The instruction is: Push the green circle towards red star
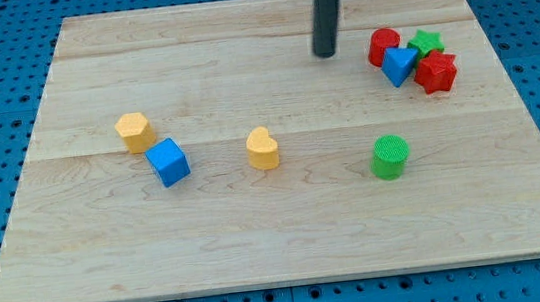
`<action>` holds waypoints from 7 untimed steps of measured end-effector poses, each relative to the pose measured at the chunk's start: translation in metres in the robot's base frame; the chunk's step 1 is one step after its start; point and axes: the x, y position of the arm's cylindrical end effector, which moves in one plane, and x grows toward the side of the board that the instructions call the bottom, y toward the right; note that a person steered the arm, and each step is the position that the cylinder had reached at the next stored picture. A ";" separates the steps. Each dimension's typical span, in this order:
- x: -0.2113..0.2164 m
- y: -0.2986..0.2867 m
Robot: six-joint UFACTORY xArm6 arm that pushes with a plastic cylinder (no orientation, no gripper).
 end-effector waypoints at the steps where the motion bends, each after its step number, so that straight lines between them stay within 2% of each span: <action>1: 0.053 -0.016; 2: 0.093 0.004; 5: 0.197 0.009; 6: 0.192 0.035; 7: 0.161 0.035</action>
